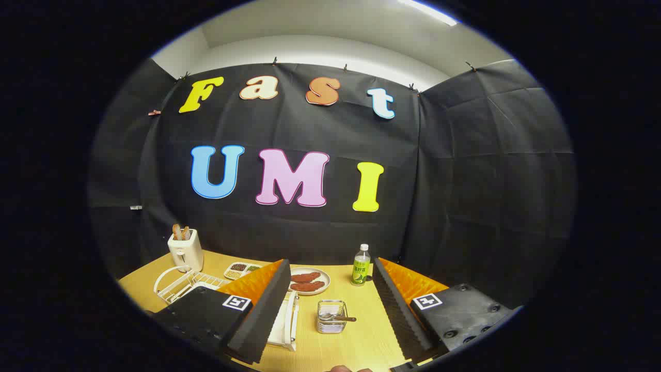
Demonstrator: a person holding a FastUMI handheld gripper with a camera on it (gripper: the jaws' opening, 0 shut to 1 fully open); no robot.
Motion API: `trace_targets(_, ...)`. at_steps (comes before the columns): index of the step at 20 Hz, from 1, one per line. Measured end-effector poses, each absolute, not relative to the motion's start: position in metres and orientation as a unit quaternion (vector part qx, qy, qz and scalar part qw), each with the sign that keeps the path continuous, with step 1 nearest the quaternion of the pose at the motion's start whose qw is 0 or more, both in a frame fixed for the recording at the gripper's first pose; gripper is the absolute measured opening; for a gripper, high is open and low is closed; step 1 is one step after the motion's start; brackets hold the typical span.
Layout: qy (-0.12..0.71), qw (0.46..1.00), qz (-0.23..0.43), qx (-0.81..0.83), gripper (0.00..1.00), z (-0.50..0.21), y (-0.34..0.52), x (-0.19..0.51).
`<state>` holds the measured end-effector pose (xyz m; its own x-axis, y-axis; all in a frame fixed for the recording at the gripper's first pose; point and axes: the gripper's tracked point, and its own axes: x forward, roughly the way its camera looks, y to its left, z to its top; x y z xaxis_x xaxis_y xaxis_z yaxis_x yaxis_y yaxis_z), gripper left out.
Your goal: Take the plate from the dish rack, then take the spoon from the basket and place it into the plate.
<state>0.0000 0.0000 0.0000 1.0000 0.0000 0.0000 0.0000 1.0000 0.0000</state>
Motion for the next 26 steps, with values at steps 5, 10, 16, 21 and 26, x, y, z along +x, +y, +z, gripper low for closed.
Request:
trace_targets(5, 0.008, 1.0, -0.007, 0.006, 0.97, 0.002, 0.006, 0.003)
trace_targets(10, 0.034, 0.999, -0.015, -0.001, 0.97, -0.01, 0.009, 0.003)
trace_targets(16, 0.059, 0.998, -0.02, 0.009, 0.97, -0.021, 0.015, 0.006)
trace_targets(21, 0.085, 0.996, -0.014, 0.008, 0.97, -0.029, 0.029, 0.016)
trace_targets(26, 0.12, 0.992, 0.029, -0.01, 0.98, -0.031, 0.066, 0.041)
